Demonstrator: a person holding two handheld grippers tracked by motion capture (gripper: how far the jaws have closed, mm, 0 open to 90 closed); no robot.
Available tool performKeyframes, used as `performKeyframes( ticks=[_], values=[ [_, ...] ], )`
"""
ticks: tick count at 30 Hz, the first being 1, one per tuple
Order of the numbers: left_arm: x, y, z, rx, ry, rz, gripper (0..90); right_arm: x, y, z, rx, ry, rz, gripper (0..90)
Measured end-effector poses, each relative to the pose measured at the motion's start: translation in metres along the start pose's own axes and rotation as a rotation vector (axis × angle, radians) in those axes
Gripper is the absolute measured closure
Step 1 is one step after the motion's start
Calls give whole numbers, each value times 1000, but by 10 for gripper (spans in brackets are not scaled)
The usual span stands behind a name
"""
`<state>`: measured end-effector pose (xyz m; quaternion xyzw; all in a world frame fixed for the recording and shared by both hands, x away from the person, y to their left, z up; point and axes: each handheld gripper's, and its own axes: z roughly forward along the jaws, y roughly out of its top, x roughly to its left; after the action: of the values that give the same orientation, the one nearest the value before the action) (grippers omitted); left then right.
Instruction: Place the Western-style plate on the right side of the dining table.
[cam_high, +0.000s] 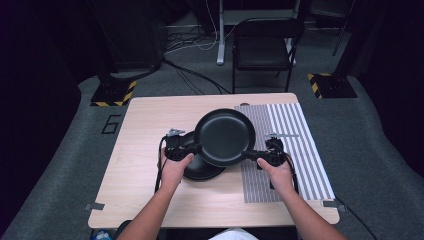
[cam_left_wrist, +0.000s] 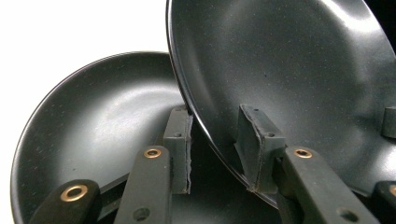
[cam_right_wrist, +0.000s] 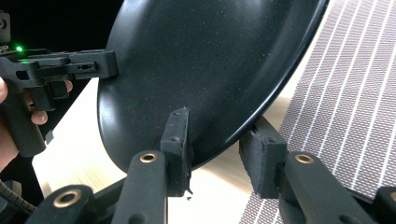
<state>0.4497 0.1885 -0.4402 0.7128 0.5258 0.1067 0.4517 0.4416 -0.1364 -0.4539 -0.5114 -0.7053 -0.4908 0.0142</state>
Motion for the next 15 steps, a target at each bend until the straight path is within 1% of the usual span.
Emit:
performKeyframes(
  ticks=[6,15],
  values=[
    [-4,3,4,2,-13,15,657,-2,-1,-6,-13,-7,4,636],
    [-9,5,9,10,-27,17,658,-5,-3,-12,-25,-22,9,635]
  ],
)
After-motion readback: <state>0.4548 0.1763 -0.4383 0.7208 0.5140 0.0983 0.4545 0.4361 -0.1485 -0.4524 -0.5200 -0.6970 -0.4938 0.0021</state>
